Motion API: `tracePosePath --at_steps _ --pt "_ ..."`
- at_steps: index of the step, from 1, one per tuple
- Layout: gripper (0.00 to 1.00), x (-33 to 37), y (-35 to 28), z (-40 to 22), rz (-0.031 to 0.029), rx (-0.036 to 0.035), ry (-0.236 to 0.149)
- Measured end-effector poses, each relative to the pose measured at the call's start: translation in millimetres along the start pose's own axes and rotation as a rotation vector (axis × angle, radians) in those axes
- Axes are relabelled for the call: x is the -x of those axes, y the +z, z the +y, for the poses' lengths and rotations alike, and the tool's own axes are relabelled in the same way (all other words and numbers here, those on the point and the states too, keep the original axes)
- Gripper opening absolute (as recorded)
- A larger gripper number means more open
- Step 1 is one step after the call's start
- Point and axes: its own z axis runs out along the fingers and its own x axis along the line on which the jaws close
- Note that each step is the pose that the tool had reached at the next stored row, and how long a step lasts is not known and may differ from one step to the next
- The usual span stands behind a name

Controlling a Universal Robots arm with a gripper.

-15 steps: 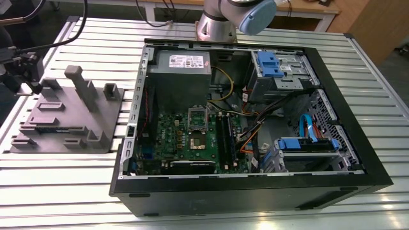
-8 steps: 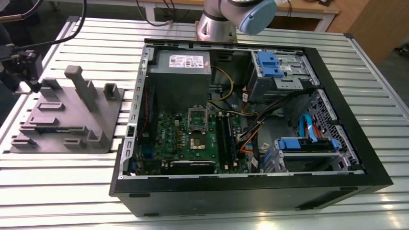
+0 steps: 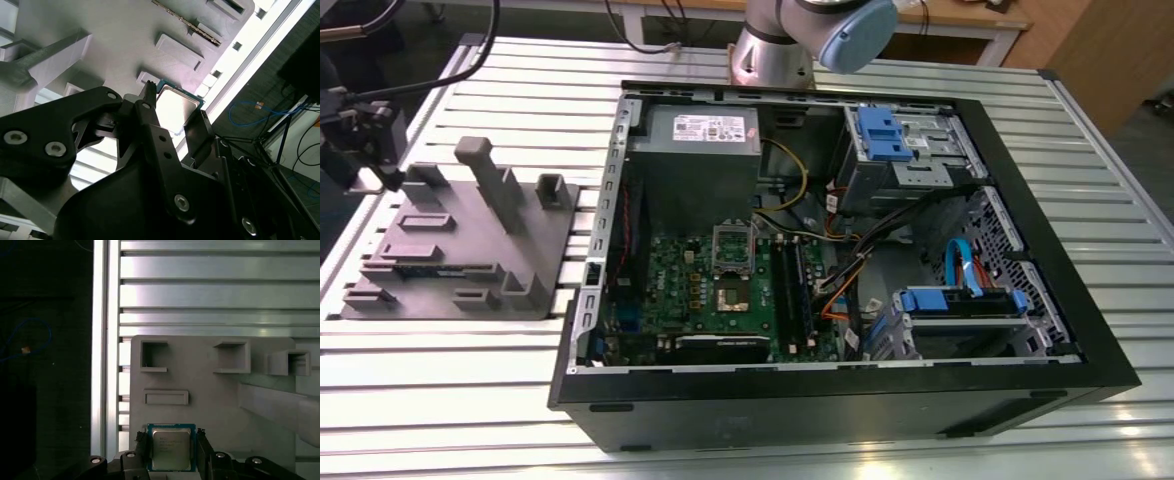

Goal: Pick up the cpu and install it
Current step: 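Pick up the cpu and move it towards the insertion slot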

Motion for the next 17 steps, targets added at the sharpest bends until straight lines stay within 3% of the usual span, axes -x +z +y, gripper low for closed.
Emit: tracePosePath --at_steps 17 --pt "0.47 -0.1 -7.8 0.2 0.0002 -0.0001 0.000"
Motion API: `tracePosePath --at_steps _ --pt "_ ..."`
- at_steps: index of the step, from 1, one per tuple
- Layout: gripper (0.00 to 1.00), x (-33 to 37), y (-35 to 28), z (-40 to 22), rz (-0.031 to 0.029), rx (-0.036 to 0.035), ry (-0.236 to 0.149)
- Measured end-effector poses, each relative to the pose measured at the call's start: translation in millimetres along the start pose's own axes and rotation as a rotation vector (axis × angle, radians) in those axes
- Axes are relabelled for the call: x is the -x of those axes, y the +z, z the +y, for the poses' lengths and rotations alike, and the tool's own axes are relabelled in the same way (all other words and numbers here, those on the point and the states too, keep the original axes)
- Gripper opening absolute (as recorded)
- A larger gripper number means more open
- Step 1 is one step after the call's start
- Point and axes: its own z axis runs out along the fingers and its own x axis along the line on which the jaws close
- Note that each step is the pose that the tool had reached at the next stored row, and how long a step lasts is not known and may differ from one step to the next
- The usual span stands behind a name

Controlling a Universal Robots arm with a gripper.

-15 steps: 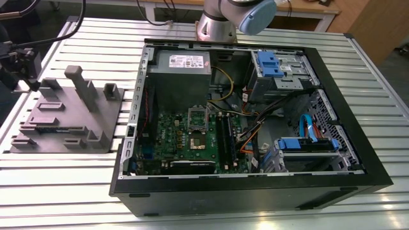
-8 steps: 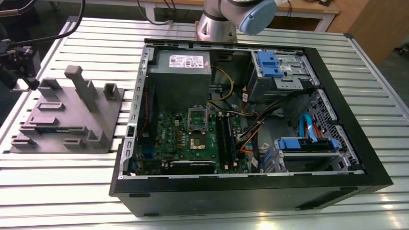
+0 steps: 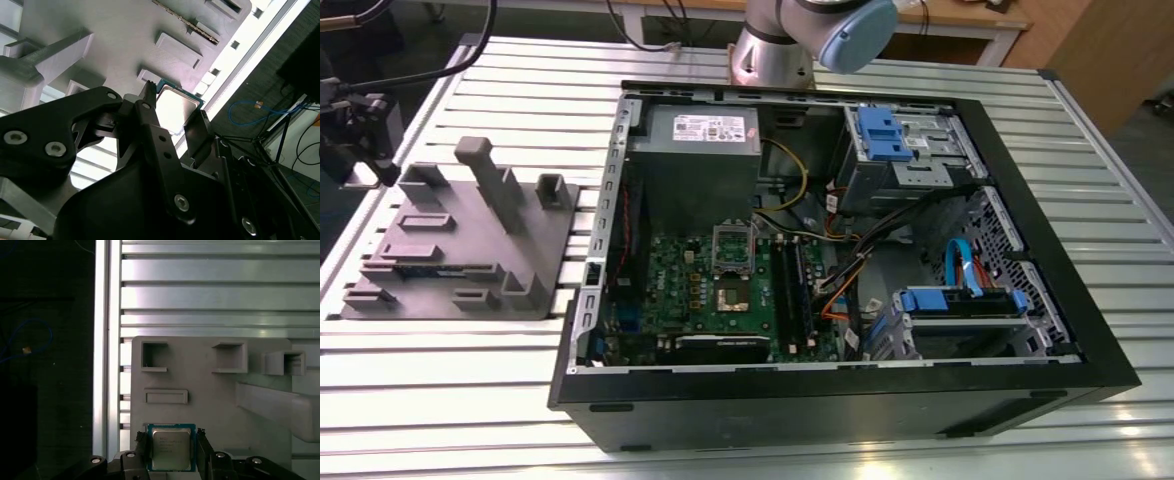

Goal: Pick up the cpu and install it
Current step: 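Pick up the cpu and move it towards the insertion slot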

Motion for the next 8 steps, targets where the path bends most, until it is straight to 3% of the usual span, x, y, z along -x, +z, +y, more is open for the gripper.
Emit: tracePosePath --at_steps 8 --pt "0.47 0.0 -2.8 0.1 0.0000 0.0000 0.000"
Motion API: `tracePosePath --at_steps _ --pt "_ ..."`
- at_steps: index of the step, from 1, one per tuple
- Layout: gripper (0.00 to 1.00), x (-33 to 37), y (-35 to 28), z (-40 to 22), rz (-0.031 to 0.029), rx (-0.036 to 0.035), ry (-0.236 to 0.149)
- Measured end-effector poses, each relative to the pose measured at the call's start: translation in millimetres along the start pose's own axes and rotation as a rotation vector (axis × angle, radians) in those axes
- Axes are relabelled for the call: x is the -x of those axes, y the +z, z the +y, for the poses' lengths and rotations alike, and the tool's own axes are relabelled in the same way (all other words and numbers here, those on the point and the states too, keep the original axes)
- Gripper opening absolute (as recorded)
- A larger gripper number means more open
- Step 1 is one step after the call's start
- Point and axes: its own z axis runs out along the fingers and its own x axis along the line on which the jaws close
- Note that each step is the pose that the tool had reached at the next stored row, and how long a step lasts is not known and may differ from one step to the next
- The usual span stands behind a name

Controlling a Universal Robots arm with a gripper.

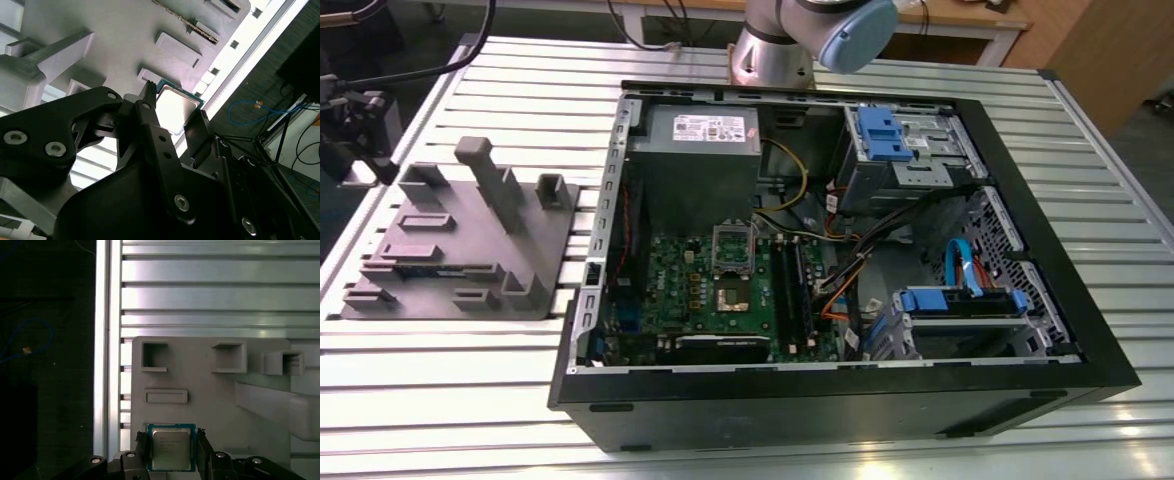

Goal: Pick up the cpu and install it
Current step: 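Pick up the cpu and move it towards the insertion slot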

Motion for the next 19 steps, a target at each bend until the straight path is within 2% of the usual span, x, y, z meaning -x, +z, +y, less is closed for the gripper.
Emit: tracePosePath --at_steps 8,19 --pt "0.47 0.0 -2.4 0.1 0.0000 0.0000 0.000" --pt "0.47 -0.1 -9.7 0.3 -0.0001 0.0001 0.000"
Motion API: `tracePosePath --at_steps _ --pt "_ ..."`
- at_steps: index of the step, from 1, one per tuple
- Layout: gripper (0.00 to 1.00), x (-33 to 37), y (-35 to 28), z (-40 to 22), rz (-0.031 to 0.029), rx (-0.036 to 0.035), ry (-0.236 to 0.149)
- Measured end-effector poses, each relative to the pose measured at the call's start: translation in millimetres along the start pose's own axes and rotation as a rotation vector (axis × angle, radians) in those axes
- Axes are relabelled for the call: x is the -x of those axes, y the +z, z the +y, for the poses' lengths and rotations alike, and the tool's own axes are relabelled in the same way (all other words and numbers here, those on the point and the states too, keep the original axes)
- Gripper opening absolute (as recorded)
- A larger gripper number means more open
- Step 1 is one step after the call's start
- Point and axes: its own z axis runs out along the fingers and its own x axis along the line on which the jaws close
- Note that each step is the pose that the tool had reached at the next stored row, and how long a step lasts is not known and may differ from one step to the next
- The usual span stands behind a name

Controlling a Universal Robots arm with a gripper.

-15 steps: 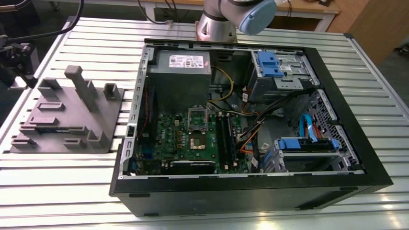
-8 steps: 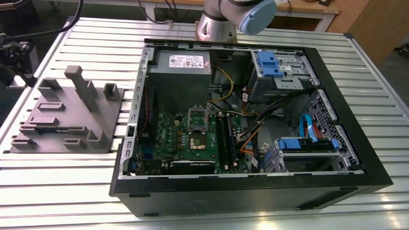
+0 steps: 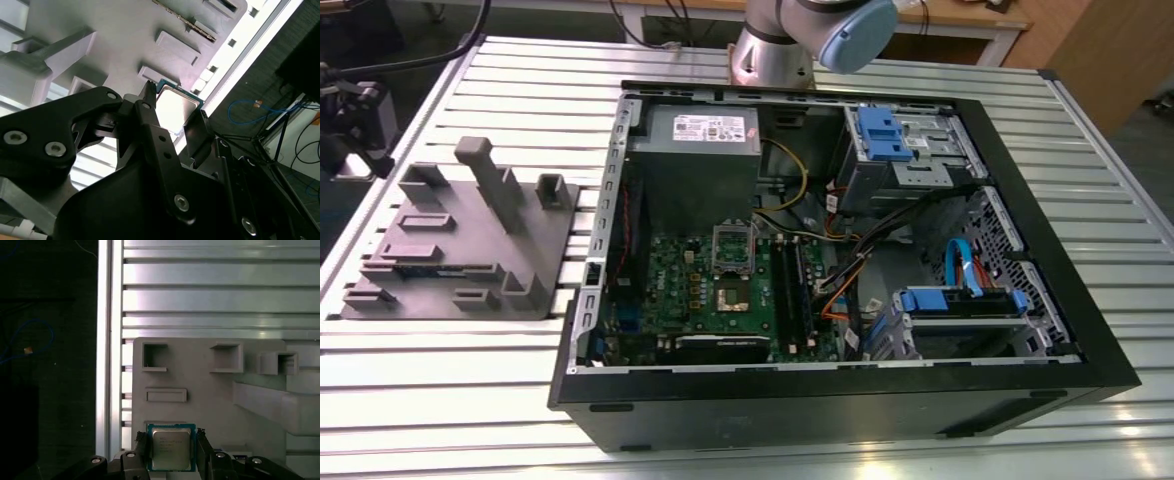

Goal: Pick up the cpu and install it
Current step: 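Pick up the cpu and move it towards the insertion slot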

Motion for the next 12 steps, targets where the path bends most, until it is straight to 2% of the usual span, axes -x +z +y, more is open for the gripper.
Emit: tracePosePath --at_steps 12 --pt "0.47 -0.1 -9.4 0.3 0.0001 -0.0001 0.000"
